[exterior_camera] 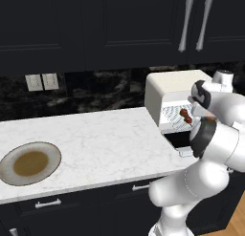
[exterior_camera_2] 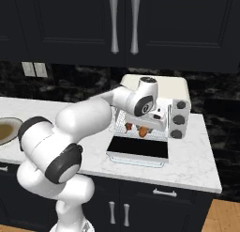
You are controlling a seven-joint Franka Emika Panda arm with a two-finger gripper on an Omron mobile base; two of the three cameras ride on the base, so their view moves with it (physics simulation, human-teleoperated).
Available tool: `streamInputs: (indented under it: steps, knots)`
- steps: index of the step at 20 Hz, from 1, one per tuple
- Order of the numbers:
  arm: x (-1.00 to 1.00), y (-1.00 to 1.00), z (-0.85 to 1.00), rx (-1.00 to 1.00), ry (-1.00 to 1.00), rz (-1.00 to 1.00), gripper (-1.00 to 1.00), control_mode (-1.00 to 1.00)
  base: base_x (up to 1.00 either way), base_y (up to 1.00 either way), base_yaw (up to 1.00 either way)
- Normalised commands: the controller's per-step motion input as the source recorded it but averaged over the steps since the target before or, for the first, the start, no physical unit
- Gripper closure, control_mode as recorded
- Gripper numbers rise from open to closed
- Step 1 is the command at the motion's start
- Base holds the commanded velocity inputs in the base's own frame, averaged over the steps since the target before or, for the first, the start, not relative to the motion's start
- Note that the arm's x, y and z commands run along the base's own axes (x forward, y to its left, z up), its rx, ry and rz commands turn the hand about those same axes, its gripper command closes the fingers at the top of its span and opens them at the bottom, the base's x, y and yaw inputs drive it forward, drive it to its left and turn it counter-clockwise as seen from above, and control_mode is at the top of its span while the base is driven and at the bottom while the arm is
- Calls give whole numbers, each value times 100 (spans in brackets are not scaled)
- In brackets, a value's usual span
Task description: Pick up the kebab skewer and baguette bread, and place them inside the toaster oven. Close the toaster oven door and start by setting the timer.
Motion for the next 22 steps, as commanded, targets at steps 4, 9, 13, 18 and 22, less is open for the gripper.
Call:
streamInputs:
  steps: [4, 9, 13, 18, 22]
  knots:
    - [18, -37, -33, 0, 0, 0, 100, -100, 0, 0, 0]
    - [32, -29, -8, 0, 0, 0, 100, -100, 0, 0, 0]
    - [24, -13, 0, 0, 0, 0, 100, -100, 0, 0, 0]
    - [24, -1, -3, 0, 0, 0, 100, -100, 0, 0, 0]
    - [0, 3, -13, 0, -1, 0, 100, -100, 0, 0, 0]
